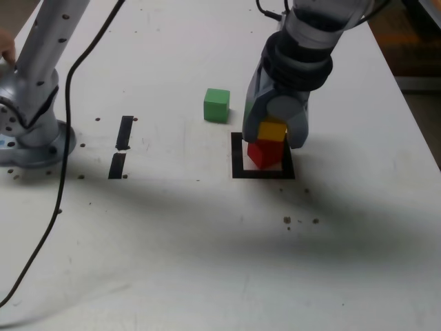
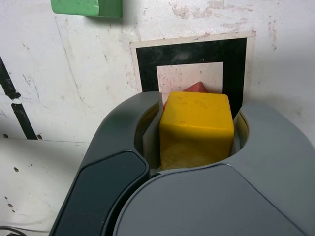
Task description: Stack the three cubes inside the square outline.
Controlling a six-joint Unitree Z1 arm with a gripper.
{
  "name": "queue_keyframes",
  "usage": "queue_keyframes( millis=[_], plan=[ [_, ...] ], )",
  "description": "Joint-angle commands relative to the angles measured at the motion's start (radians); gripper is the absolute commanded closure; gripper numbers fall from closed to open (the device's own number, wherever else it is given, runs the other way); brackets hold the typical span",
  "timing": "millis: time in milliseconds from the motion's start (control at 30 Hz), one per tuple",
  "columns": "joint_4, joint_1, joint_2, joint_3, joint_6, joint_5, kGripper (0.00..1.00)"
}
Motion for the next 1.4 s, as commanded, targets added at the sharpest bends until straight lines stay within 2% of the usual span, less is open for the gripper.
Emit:
queue_keyframes(
  millis=[0,400,800,933,1167,1367],
  plan=[
    [0.001,0.003,0.004,0.004,0.002,0.001,0.58],
    [0.005,0.004,0.007,0.005,0.011,-0.002,0.48],
    [0.007,0.004,0.012,0.004,0.02,-0.01,0.44],
    [0.008,0.004,0.011,0.005,0.02,-0.011,0.36],
    [0.013,0.004,0.009,0.004,0.019,-0.011,0.12],
    [0.017,0.004,0.009,0.0,0.005,-0.01,0.07]
  ],
)
